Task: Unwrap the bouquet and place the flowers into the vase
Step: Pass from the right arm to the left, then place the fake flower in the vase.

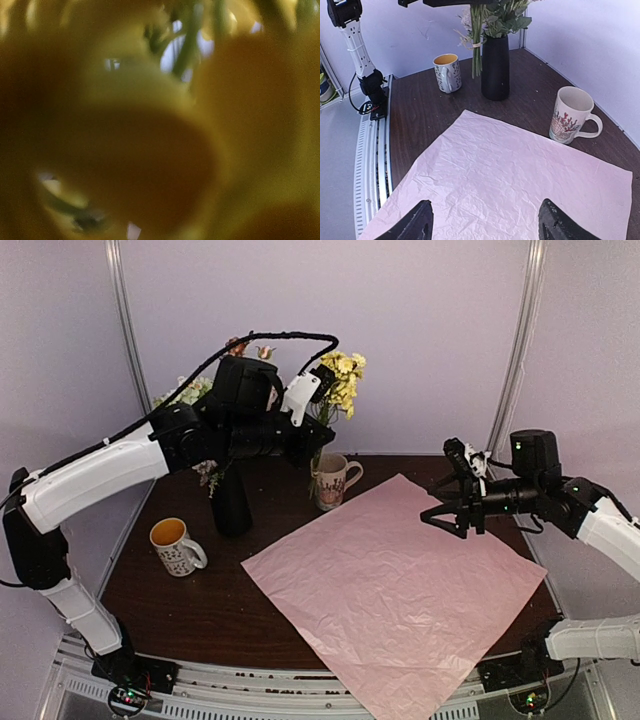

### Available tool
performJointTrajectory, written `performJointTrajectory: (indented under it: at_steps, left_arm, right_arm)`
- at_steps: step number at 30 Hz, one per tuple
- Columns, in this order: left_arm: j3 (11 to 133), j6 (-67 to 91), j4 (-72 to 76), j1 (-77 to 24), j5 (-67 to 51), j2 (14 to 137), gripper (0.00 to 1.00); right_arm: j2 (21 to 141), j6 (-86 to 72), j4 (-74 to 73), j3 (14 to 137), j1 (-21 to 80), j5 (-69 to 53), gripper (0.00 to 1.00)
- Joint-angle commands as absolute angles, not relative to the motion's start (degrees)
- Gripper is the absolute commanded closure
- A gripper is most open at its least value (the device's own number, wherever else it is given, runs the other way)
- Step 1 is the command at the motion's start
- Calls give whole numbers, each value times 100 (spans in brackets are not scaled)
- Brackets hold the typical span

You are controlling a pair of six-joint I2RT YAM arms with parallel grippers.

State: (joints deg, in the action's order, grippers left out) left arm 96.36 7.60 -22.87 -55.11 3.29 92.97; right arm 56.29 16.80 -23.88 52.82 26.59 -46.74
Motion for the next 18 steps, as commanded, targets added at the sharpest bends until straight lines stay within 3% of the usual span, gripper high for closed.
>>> performJointTrajectory:
  at_steps: [1, 18]
  left_arm:
    - [9777, -661, -2985, -5459, 1677, 9377, 100]
    - [9976, -1541, -3462, -4703, 2300, 9712, 100]
  right_arm:
    - [5524, 1973, -2198, 5180, 2434, -4417, 27]
    - [5681, 2288, -2355, 5111, 2434, -4610, 28]
